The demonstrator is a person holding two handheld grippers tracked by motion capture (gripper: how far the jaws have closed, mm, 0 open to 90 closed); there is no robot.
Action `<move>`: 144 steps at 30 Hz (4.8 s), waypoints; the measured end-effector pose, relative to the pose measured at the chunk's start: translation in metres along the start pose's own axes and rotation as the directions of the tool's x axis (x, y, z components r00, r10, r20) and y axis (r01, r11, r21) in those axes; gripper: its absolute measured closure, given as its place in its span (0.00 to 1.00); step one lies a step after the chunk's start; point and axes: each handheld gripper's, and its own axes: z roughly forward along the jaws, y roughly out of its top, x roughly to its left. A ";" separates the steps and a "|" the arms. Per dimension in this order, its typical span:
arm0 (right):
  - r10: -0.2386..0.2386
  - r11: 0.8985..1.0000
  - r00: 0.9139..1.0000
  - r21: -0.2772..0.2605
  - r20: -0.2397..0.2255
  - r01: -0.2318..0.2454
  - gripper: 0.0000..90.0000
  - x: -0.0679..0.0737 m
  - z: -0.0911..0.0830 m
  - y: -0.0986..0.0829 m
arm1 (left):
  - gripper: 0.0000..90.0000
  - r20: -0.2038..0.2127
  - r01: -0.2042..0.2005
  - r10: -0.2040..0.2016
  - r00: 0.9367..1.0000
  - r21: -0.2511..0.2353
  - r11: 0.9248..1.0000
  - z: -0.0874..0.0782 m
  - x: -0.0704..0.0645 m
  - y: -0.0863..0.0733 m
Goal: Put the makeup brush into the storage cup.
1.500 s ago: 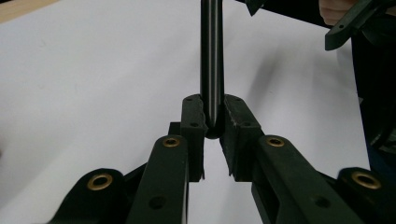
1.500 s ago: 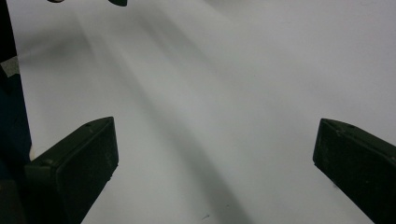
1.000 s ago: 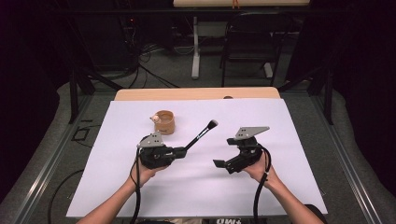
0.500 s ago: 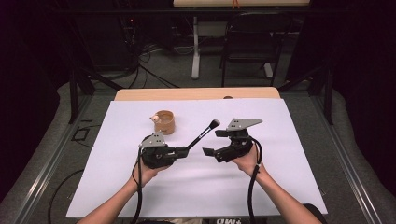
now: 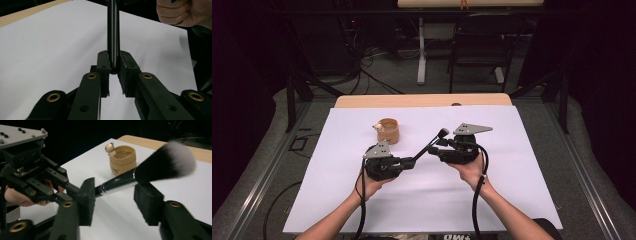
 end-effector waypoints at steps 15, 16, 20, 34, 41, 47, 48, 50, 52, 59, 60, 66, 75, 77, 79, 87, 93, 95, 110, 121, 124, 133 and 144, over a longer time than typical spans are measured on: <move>0.081 0.996 0.996 -0.043 -0.041 -0.083 0.72 -0.006 -0.001 -0.001 | 0.88 -0.001 -0.012 0.012 1.000 0.031 0.999 0.010 -0.001 -0.001; 0.085 0.995 0.995 -0.044 -0.044 -0.087 0.73 -0.006 -0.001 -0.002 | 0.88 -0.005 -0.011 0.011 1.000 0.032 0.999 0.011 -0.002 -0.001; 0.118 0.992 0.991 -0.042 -0.067 -0.121 0.74 -0.008 0.000 -0.002 | 0.88 -0.013 -0.017 0.018 1.000 0.049 0.999 0.014 -0.003 -0.002; 0.160 0.984 0.975 -0.051 -0.155 -0.170 0.86 -0.005 0.006 -0.003 | 0.83 -0.010 -0.040 0.041 0.999 0.100 0.994 0.026 -0.008 -0.003; 0.098 0.993 0.981 -0.045 -0.169 -0.107 0.86 0.002 0.003 0.002 | 0.43 -0.011 -0.049 0.050 0.999 0.111 0.993 0.028 -0.012 -0.001; 0.047 0.998 0.985 -0.034 -0.165 -0.054 0.86 0.009 0.002 0.005 | 0.17 -0.043 -0.048 0.052 0.998 0.080 0.996 0.025 -0.013 0.000; 0.047 0.998 0.985 -0.034 -0.165 -0.054 0.86 0.009 0.002 0.005 | 0.17 -0.043 -0.048 0.052 0.998 0.080 0.996 0.025 -0.013 0.000; 0.024 0.999 0.987 -0.027 -0.160 -0.029 0.86 0.012 0.002 0.006 | 0.16 -0.057 -0.046 0.049 0.997 0.052 0.998 0.023 -0.013 0.000; 0.005 1.000 0.989 -0.026 -0.148 -0.009 0.86 0.015 0.002 0.007 | 0.13 -0.067 -0.039 0.041 0.997 0.029 0.999 0.021 -0.013 0.000; -0.046 0.999 0.990 -0.017 -0.136 0.044 0.86 0.023 0.004 0.009 | 0.08 -0.081 -0.009 0.004 0.997 -0.064 0.998 0.021 -0.015 -0.001; -0.046 0.999 0.990 -0.017 -0.136 0.044 0.86 0.023 0.004 0.009 | 0.09 -0.081 -0.009 0.004 0.997 -0.064 0.998 0.021 -0.015 -0.001; -0.099 0.995 0.989 0.015 -0.107 0.101 0.86 0.029 0.007 0.010 | 0.24 -0.068 -0.004 -0.003 0.998 -0.098 0.995 0.026 -0.019 0.000; -0.177 0.982 0.982 0.058 -0.060 0.180 0.86 0.037 0.010 0.009 | 0.56 -0.051 0.036 -0.043 0.998 -0.128 0.991 0.025 -0.016 -0.001; -0.184 0.980 0.981 0.064 -0.057 0.187 0.86 0.038 0.011 0.008 | 0.61 -0.042 0.040 -0.046 0.998 -0.134 0.990 0.024 -0.016 -0.002; -0.199 0.977 0.979 0.065 -0.049 0.202 0.86 0.039 0.011 0.008 | 0.66 -0.033 0.041 -0.046 0.998 -0.140 0.989 0.024 -0.016 -0.002; -0.222 0.971 0.974 0.078 -0.042 0.225 0.86 0.041 0.013 0.007 | 0.81 -0.013 0.044 -0.047 0.999 -0.152 0.987 0.024 -0.015 -0.004; -0.241 0.966 0.970 0.088 -0.046 0.244 0.86 0.042 0.014 0.006 | 0.83 0.012 0.052 -0.051 0.999 -0.158 0.986 0.025 -0.015 -0.005; -0.238 0.966 0.970 0.089 -0.050 0.242 0.86 0.042 0.014 0.006 | 0.85 0.016 0.043 -0.041 0.999 -0.154 0.987 0.026 -0.016 -0.006; -0.237 0.968 0.969 0.069 -0.064 0.241 0.52 0.036 0.010 0.006 | 0.88 0.004 0.025 -0.025 1.000 -0.168 0.985 0.021 -0.014 -0.007; -0.243 0.969 0.970 0.048 -0.022 0.244 0.27 0.025 -0.007 0.009 | 0.88 -0.019 0.025 -0.028 0.999 -0.175 0.984 0.014 -0.009 -0.007; -0.250 0.967 0.968 0.044 -0.005 0.250 0.22 0.021 -0.013 0.009 | 0.88 -0.025 0.021 -0.026 0.999 -0.178 0.984 0.012 -0.009 -0.007; -0.251 0.967 0.968 0.059 0.013 0.249 0.15 0.009 -0.031 0.001 | 0.88 -0.035 0.025 -0.032 0.999 -0.189 0.982 0.007 -0.006 -0.006; -0.255 0.965 0.966 0.072 0.041 0.252 0.05 0.000 -0.051 -0.016 | 0.88 -0.053 0.019 -0.029 0.998 -0.189 0.982 0.001 -0.004 -0.006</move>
